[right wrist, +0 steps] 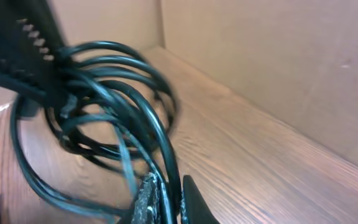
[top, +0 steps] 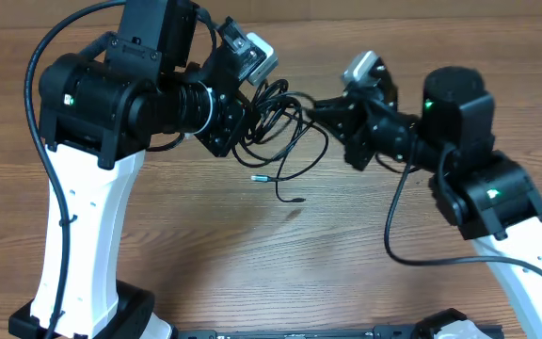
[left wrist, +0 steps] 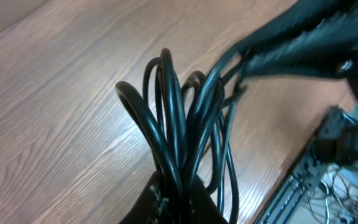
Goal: Untangle cables
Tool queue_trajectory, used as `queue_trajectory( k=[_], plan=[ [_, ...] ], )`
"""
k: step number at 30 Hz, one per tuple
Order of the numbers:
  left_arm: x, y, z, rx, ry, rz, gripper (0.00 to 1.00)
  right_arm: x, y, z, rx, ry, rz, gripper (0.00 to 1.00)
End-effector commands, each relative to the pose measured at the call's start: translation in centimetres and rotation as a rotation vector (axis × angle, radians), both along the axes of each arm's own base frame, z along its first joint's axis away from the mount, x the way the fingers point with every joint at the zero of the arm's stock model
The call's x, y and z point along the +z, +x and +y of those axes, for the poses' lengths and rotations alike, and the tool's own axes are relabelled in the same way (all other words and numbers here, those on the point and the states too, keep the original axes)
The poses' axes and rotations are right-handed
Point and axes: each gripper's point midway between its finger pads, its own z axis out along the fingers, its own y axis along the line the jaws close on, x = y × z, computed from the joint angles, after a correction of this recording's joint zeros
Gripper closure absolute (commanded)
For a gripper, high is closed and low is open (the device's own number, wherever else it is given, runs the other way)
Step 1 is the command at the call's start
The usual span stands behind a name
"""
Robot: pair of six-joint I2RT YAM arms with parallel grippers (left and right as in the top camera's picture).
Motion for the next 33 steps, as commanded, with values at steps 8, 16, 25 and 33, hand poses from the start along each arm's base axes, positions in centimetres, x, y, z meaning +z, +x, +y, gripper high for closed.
queue_trajectory(
  k=[8, 16, 25, 33],
  plan=[
    [4.4, -2.5, 7.8, 0.385, 0.088, -0.166, 0.96, 0.0, 5.9, -13.3, -0.460, -0.059, -0.025, 0.96],
    [4.4, -2.1, 7.5, 0.389, 0.076, -0.164, 0.96, 0.3, 5.0, -11.4, -0.358, 0.002, 0.004, 0.96],
    [3.7, -1.7, 4.3, 0.196, 0.029, -0.137, 0.96, 0.4, 2.4, -5.2, -0.150, 0.022, 0.017, 0.53],
    [0.1, -0.2, 1.6, 0.027, 0.040, -0.020, 0.96, 1.0, 0.7, -1.0, -0.013, -0.034, -0.093, 0.13]
  ],
)
